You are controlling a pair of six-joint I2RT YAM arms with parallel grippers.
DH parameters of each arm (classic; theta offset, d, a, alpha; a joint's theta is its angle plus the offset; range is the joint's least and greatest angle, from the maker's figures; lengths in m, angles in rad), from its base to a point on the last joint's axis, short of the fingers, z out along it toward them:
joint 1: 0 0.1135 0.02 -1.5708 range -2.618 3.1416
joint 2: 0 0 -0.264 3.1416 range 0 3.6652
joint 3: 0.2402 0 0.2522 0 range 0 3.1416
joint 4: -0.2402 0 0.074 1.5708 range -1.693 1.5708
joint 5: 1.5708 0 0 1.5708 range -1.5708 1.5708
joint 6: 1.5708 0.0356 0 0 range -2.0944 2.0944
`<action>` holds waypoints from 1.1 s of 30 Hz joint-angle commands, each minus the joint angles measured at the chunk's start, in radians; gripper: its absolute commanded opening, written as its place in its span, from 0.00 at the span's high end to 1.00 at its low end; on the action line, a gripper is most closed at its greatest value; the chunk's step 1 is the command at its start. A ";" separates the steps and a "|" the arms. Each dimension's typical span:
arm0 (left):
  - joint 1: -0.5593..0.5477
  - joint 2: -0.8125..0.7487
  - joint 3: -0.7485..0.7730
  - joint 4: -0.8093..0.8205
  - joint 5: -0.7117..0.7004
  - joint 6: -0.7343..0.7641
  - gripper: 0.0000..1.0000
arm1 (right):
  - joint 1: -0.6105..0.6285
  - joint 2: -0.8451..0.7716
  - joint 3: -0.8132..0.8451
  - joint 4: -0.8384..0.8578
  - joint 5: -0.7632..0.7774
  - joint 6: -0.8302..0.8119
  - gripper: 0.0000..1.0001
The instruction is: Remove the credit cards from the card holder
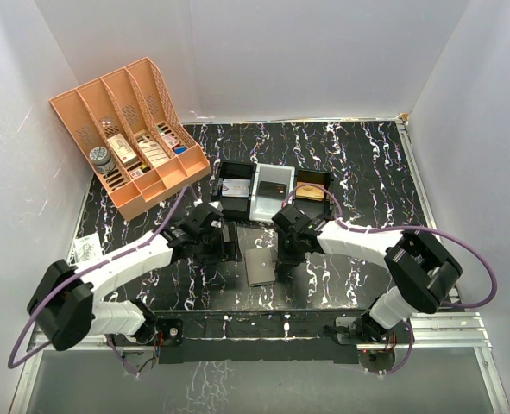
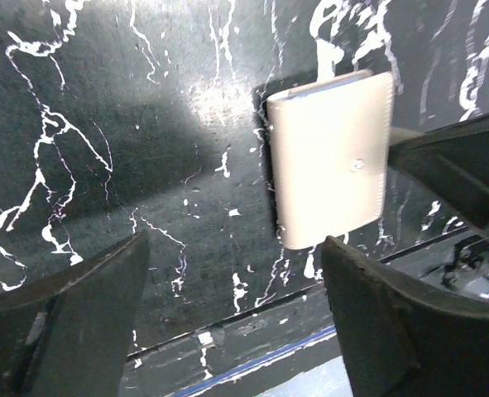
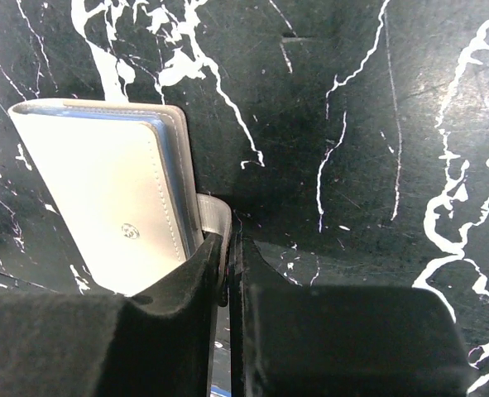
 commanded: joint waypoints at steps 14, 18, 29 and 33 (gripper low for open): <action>0.004 -0.352 -0.061 -0.089 -0.400 -0.240 0.01 | 0.000 -0.189 0.096 0.191 -0.189 -0.159 0.99; 0.003 -0.414 -0.111 -0.003 -0.373 -0.214 0.01 | 0.003 -0.127 0.139 0.242 -0.344 -0.147 0.99; 0.004 -0.368 -0.094 0.005 -0.280 -0.192 0.02 | 0.023 -0.040 0.164 0.336 -0.427 -0.098 0.98; 0.003 -0.361 -0.080 -0.025 -0.300 -0.212 0.03 | 0.018 -0.100 0.098 0.307 -0.331 -0.098 0.98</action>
